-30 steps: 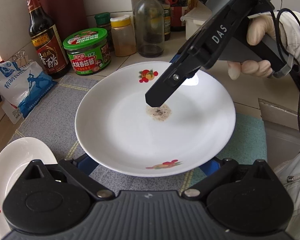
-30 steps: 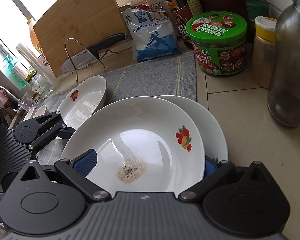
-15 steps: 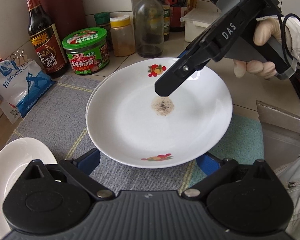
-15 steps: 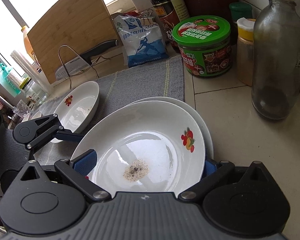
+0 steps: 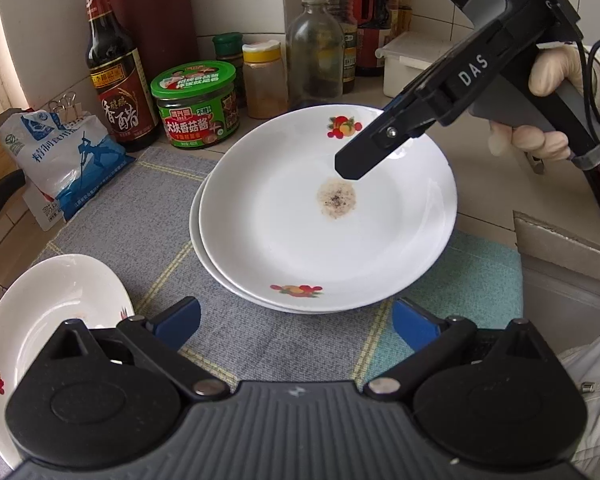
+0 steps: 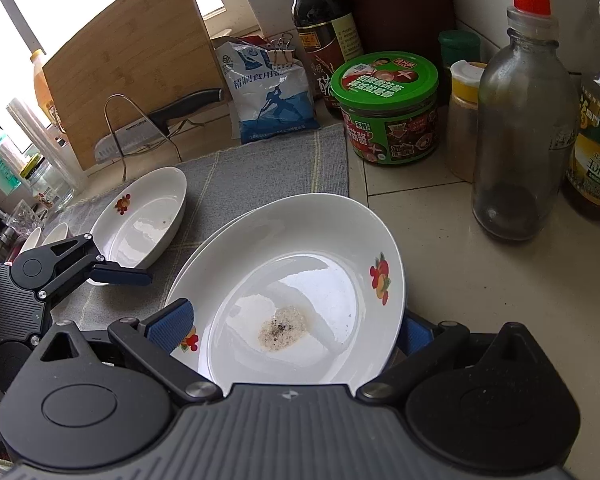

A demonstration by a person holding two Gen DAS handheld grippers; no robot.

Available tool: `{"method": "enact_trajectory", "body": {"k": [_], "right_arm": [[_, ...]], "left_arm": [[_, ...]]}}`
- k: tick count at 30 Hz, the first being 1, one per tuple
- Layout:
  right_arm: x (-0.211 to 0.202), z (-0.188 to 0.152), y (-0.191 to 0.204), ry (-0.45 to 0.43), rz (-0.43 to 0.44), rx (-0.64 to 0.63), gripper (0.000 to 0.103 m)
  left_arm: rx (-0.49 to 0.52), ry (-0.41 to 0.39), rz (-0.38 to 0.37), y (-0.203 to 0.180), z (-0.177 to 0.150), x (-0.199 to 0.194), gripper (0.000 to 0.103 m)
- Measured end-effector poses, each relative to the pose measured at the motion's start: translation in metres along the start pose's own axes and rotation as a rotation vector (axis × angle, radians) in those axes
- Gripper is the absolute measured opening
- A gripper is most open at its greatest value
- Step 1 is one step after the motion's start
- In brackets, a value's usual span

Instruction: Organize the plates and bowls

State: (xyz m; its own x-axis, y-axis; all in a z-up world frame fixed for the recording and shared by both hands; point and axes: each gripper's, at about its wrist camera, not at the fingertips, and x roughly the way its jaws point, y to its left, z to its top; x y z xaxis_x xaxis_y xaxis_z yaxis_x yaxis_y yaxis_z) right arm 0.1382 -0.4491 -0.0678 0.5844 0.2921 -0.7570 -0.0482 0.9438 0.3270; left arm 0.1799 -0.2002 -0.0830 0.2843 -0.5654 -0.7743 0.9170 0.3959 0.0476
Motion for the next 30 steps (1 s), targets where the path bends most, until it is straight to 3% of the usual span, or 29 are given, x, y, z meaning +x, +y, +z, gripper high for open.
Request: {"method": "enact_trajectory", "body": {"k": [9,17,30], "right_arm": [[-0.002,-0.002,0.017,-0.002,-0.138,-0.025,0.103],[0.000,-0.015,0.022,0.005,-0.185,-0.012,0.103],[-0.022,-0.037,0.101,-0.149,-0.329,-0.246,0.103]], "left_arm": [[-0.068,-0.046,0.031,-0.011,-0.016,-0.034,0.102],[-0.122,-0.071,0.044,-0.016,-0.035,-0.056,0.102],[-0.239,-0.134,0.152,-0.017,-0.065,-0.097,0.102]]}}
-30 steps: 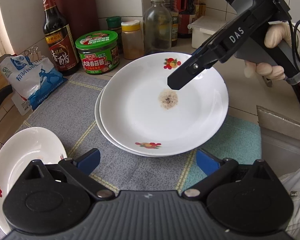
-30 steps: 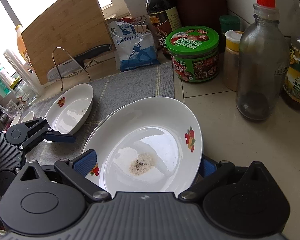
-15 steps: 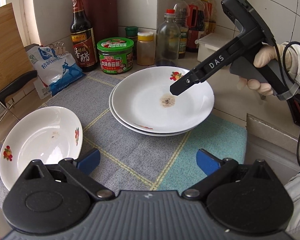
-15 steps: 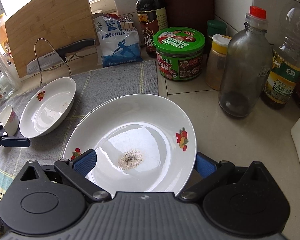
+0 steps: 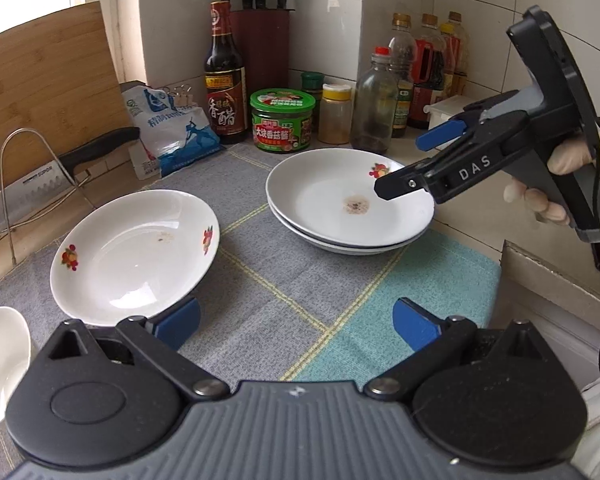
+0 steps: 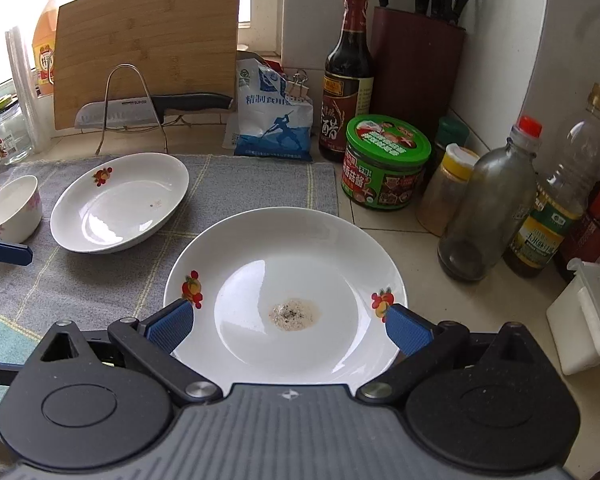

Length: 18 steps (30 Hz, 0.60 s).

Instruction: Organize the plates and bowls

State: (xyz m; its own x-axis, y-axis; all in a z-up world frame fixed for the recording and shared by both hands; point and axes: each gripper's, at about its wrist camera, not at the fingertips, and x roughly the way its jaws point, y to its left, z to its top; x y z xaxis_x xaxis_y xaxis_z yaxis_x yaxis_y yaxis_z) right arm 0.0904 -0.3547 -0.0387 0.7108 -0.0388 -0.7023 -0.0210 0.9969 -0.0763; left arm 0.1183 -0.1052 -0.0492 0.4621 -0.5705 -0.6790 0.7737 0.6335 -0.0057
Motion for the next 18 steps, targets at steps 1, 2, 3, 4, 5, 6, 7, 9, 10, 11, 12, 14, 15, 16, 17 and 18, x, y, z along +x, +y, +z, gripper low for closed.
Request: {"method": "enact_trajectory", "body": {"k": [1,2,3,4,5,6,7,9,10,11,12,14,15,16,17,18], "right_arm": [[-0.004,0.000,0.005,-0.016,-0.010,-0.007,0.103],[-0.007,0.000,0.011,-0.025,-0.019,-0.011,0.103],[-0.010,0.000,0.016,-0.032,-0.025,-0.012,0.103],[-0.012,-0.001,0.021,-0.040,-0.029,-0.011,0.103],[-0.015,-0.001,0.026,-0.046,-0.027,-0.011,0.103],[-0.017,-0.001,0.031,-0.049,-0.024,-0.010,0.103],[-0.018,-0.002,0.036,-0.051,-0.024,-0.010,0.103],[-0.021,-0.002,0.046,-0.053,-0.022,-0.011,0.103],[-0.023,-0.001,0.052,-0.055,-0.024,-0.012,0.103],[-0.025,-0.001,0.058,-0.055,-0.022,-0.012,0.103],[-0.026,-0.001,0.063,-0.052,-0.017,-0.011,0.103],[-0.030,-0.002,0.072,-0.048,-0.006,-0.012,0.103],[-0.031,-0.003,0.079,-0.048,-0.003,-0.014,0.103],[-0.033,-0.004,0.084,-0.045,-0.001,-0.016,0.103],[-0.034,-0.004,0.089,-0.041,0.003,-0.017,0.103],[-0.036,-0.005,0.094,-0.038,0.004,-0.018,0.103]], "left_arm": [[-0.012,-0.005,0.017,0.001,-0.003,-0.004,0.102],[-0.024,-0.009,0.034,0.003,-0.006,-0.008,0.102],[-0.036,-0.015,0.044,0.005,-0.009,-0.012,0.102],[-0.045,-0.020,0.056,0.007,-0.012,-0.016,0.102],[-0.052,-0.021,0.071,0.009,-0.014,-0.020,0.102],[-0.060,-0.020,0.088,0.010,-0.017,-0.024,0.102],[-0.063,-0.019,0.098,0.012,-0.019,-0.028,0.102],[-0.068,-0.022,0.125,0.016,-0.025,-0.035,0.102],[-0.070,-0.026,0.136,0.018,-0.029,-0.040,0.102],[-0.073,-0.029,0.144,0.021,-0.032,-0.044,0.102],[-0.077,-0.033,0.148,0.023,-0.035,-0.047,0.102],[-0.079,-0.037,0.153,0.028,-0.041,-0.053,0.102],[-0.077,-0.038,0.152,0.030,-0.043,-0.055,0.102],[-0.078,-0.039,0.151,0.032,-0.046,-0.056,0.102],[-0.082,-0.041,0.150,0.034,-0.048,-0.057,0.102],[-0.085,-0.043,0.144,0.036,-0.049,-0.057,0.102]]}}
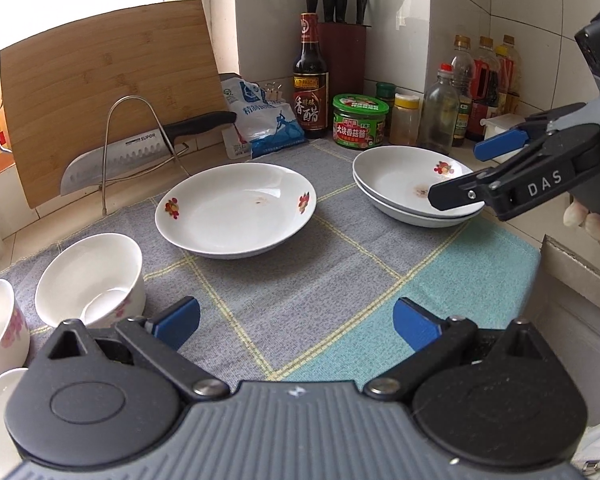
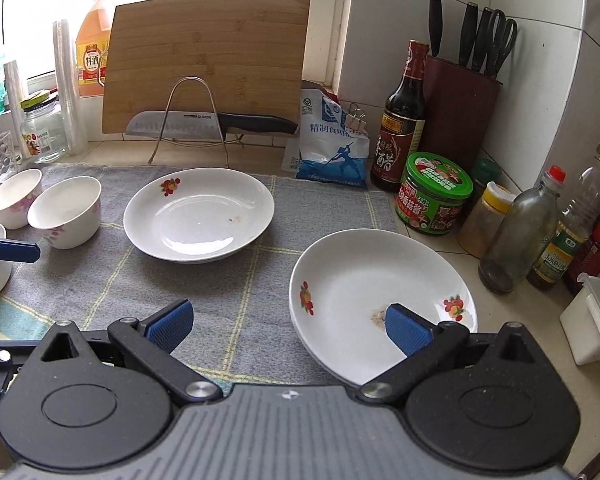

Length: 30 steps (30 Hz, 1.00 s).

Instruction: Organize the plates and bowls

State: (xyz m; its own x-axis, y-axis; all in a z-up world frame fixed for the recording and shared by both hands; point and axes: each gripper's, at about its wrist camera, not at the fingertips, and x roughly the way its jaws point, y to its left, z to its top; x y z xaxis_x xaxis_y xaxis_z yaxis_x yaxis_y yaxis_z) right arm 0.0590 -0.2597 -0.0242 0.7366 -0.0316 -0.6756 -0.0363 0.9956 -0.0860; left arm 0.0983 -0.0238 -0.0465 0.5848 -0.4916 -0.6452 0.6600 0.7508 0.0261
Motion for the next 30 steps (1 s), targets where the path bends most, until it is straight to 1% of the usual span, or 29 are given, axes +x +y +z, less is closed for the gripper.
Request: {"method": "enact_trajectory", "body": {"k": [5,8,13,18,20,23,26,30], "right_arm": [[-0.006,0.001,0.015,0.013,-0.018,-0.010,0.103],[-0.006,0.005,0.013,0.011,-0.015,-0.014,0.103],[0.008,0.019,0.001,-0.007,0.016,-0.040,0.103],[0.027,0.035,-0.019,-0.022,0.093,-0.073,0.103],[0.036,0.041,-0.028,-0.024,0.123,-0.098,0.103],[0.050,0.048,-0.042,-0.026,0.165,-0.131,0.103],[0.062,0.055,-0.053,-0.030,0.197,-0.162,0.103],[0.077,0.062,-0.062,-0.020,0.244,-0.175,0.103]], "left_arm": [[0.002,-0.004,0.006,0.003,-0.002,0.006,0.102],[-0.011,-0.002,0.009,0.003,0.000,0.013,0.102],[-0.057,0.010,0.056,-0.001,0.007,0.030,0.102],[-0.122,0.050,0.107,-0.005,0.018,0.056,0.102],[-0.151,0.073,0.145,-0.007,0.022,0.070,0.102],[-0.203,0.109,0.182,-0.010,0.025,0.090,0.102],[-0.229,0.143,0.224,-0.014,0.025,0.104,0.102],[-0.250,0.177,0.249,-0.020,0.025,0.120,0.102]]}}
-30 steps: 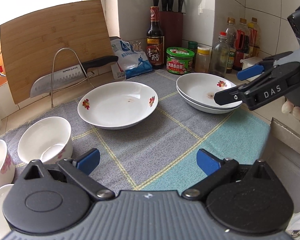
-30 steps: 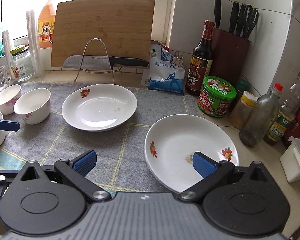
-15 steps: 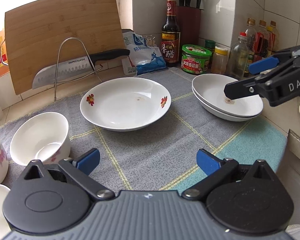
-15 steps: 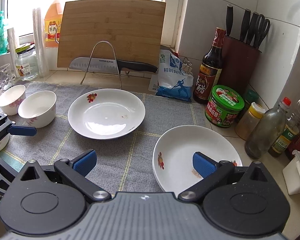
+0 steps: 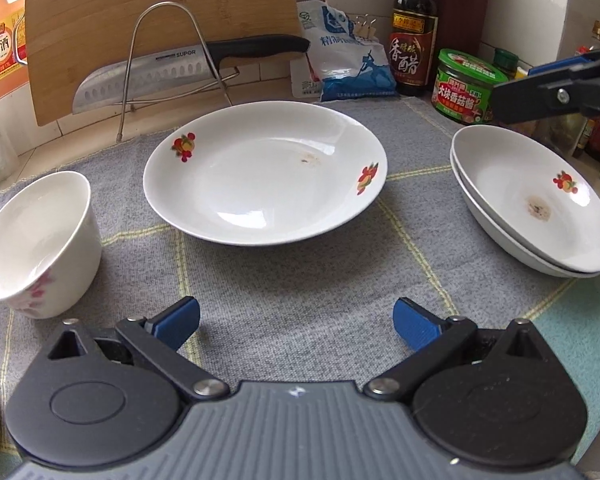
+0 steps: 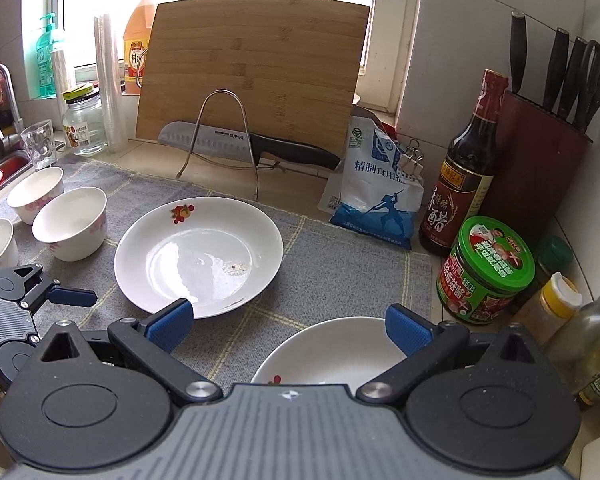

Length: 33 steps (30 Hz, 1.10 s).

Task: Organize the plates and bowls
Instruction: 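Grasp the fruit-print plate rim with the right gripper and lift it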

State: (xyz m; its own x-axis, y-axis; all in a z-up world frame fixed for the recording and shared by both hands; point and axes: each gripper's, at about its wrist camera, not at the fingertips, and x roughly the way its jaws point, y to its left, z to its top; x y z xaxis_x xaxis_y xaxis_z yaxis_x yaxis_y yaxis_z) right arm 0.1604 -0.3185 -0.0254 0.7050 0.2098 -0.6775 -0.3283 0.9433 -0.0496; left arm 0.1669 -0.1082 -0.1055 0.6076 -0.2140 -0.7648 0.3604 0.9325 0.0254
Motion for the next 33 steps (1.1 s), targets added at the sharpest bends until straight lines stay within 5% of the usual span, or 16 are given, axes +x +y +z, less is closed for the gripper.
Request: {"method": "enact_trajectory", "body": {"k": [22,33], "right_arm": [[0.046,0.022,0.014,0.094,0.068,-0.057,0.103],[0.118,0.052,0.010,0.200,0.242,-0.075,0.103]], "left_arm": [[-0.023,-0.061,0.007,0.014,0.024,0.030,0.103],[-0.026,-0.079,0.013,0.023,0.025,0.032,0.103]]}}
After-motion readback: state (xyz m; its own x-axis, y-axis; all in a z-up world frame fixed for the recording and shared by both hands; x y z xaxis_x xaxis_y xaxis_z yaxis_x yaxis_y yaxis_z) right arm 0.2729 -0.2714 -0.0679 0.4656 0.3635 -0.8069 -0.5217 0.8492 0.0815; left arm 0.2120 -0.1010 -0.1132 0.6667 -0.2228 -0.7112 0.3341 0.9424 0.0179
